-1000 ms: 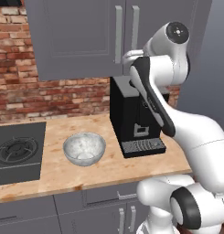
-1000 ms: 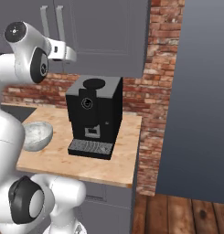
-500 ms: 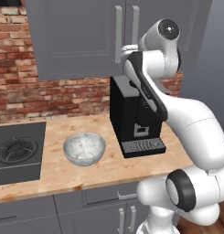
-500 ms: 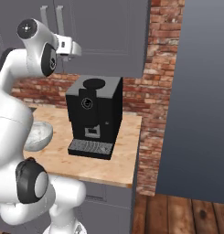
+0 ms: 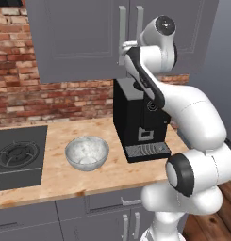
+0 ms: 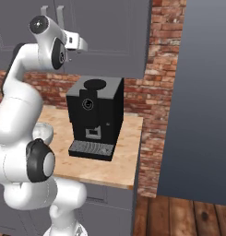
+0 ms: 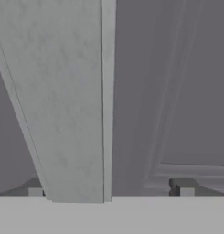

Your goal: Open the cabinet and move the ladle to the pot. Then close the cabinet.

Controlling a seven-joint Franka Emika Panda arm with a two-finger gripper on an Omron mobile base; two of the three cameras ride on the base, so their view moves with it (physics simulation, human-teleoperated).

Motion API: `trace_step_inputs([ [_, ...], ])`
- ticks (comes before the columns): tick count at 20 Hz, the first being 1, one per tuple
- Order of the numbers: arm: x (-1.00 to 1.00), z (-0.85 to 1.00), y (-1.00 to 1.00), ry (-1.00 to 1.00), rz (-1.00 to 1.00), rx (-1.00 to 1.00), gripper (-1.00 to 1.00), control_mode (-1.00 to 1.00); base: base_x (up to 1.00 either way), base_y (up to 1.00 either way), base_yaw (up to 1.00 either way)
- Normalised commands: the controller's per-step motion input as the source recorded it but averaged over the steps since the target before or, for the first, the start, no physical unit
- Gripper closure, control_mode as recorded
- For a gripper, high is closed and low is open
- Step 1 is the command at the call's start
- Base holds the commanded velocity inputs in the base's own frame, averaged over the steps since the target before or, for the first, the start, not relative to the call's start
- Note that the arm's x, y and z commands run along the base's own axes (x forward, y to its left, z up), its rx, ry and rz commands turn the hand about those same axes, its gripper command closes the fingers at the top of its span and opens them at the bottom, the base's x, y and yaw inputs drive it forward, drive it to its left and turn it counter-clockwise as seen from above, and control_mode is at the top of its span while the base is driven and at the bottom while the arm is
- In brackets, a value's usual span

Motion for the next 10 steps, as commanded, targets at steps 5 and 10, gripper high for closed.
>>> trace_step_inputs([
  [5,0.5,0.0,0.0,-0.01,0.0,0.0,-1.0,-1.0,0.0,0.0,0.0],
  [10,0.55,0.0,0.0,0.0,-0.01,0.0,1.0,-1.0,0.0,0.0,0.0],
])
